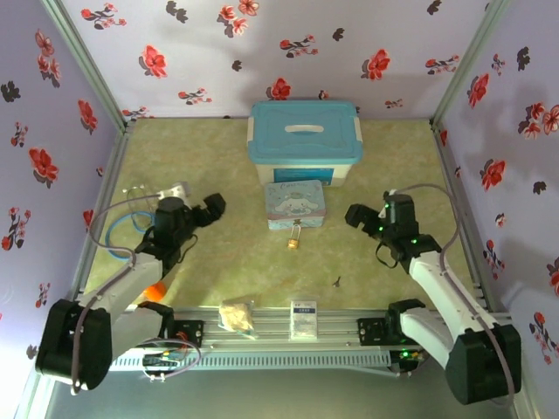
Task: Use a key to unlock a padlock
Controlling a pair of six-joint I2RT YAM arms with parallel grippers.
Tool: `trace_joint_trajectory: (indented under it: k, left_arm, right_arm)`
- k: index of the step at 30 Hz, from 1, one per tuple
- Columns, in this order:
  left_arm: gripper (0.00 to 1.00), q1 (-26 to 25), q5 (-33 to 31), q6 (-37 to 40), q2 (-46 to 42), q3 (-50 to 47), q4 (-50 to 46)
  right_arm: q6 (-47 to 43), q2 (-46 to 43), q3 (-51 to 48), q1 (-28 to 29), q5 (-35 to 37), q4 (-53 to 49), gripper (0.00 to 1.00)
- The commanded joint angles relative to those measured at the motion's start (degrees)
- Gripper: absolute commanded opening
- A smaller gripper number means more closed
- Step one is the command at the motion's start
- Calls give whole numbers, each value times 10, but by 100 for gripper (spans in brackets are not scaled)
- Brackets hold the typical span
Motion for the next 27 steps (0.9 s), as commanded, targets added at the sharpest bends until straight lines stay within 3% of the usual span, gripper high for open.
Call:
trace_joint_trajectory:
  k: [1, 7, 10, 16, 22, 27]
  left_arm:
    - [100, -67, -34, -18, -6, 39, -92]
    - [100, -168, -13, -74, 29, 70, -108]
    - [100, -214, -22, -76, 43, 95, -131]
    - [100, -270, -33, -121, 55, 89, -103]
    - [100, -309, -44, -131, 77, 96, -87]
    - [100, -331, -43, -129, 93, 101, -78]
  right_arm:
    - [46, -16, 4, 72, 45, -113, 90]
    - [106, -22, -2, 223, 172, -199, 83]
    - [145, -10, -19, 271, 170, -184, 75]
    - [229, 58, -14, 406, 248, -171, 75]
    - [268, 136, -9, 459, 268, -155, 60]
    - [302, 168, -15, 498, 285, -145, 55]
